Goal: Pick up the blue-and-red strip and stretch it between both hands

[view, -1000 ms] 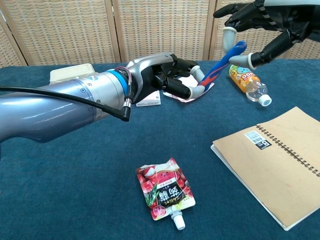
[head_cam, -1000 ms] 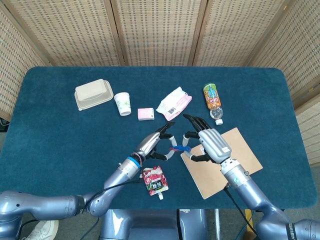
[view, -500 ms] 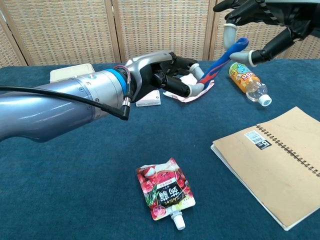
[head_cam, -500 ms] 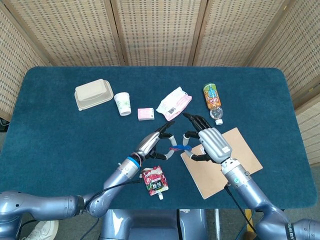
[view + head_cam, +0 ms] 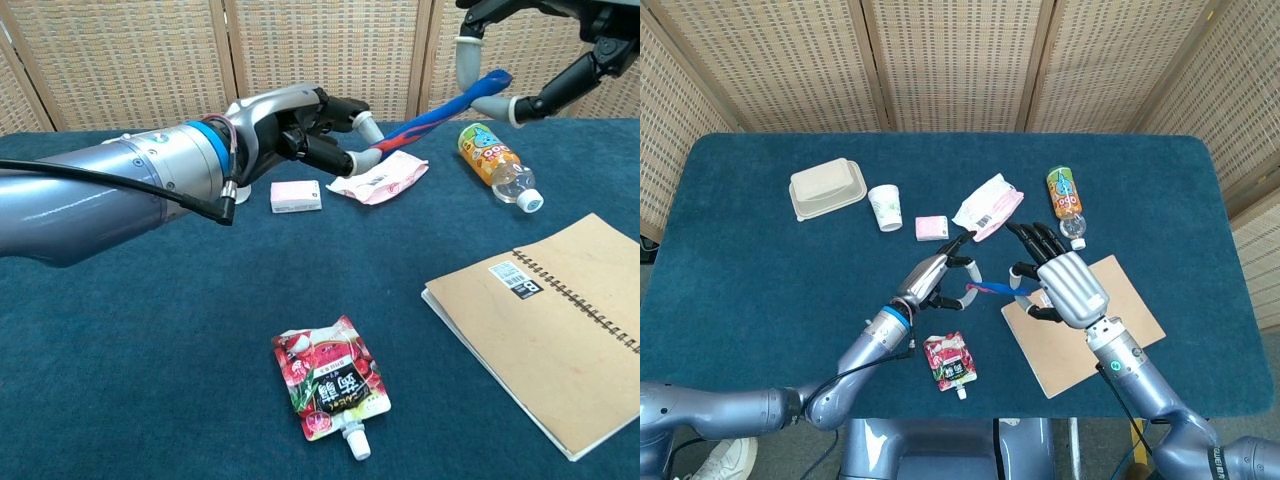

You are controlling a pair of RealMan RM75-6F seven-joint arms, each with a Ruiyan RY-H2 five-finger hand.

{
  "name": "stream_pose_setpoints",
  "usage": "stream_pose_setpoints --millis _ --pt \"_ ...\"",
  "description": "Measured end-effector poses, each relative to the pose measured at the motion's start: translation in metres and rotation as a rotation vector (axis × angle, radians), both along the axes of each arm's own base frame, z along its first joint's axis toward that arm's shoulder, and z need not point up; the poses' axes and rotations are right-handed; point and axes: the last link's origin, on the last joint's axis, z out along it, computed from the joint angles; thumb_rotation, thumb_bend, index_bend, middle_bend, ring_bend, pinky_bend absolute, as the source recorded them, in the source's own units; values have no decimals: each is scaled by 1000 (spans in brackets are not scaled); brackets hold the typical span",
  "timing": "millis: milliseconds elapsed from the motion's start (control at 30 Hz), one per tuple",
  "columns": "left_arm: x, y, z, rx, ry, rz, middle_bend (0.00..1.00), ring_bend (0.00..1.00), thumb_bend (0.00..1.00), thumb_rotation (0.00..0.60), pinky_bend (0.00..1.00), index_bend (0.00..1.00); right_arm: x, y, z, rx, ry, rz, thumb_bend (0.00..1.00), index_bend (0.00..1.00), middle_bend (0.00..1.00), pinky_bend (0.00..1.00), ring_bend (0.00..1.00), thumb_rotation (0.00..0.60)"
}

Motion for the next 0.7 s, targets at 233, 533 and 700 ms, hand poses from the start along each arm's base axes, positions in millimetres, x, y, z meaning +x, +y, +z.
stream_pose_setpoints --millis 233,533,700 --pt "-18 10 14 43 33 30 0 0 470 600 0 781 -12 0 2 -36 32 2 689 822 54 0 0 600" --pt "-72 29 50 120 119 110 0 0 470 600 0 782 -40 1 9 -97 93 -6 689 823 54 0 0 600" --pt "-104 37 73 186 197 138 0 0 470 600 0 783 -57 1 14 -125 128 -17 689 823 54 0 0 600"
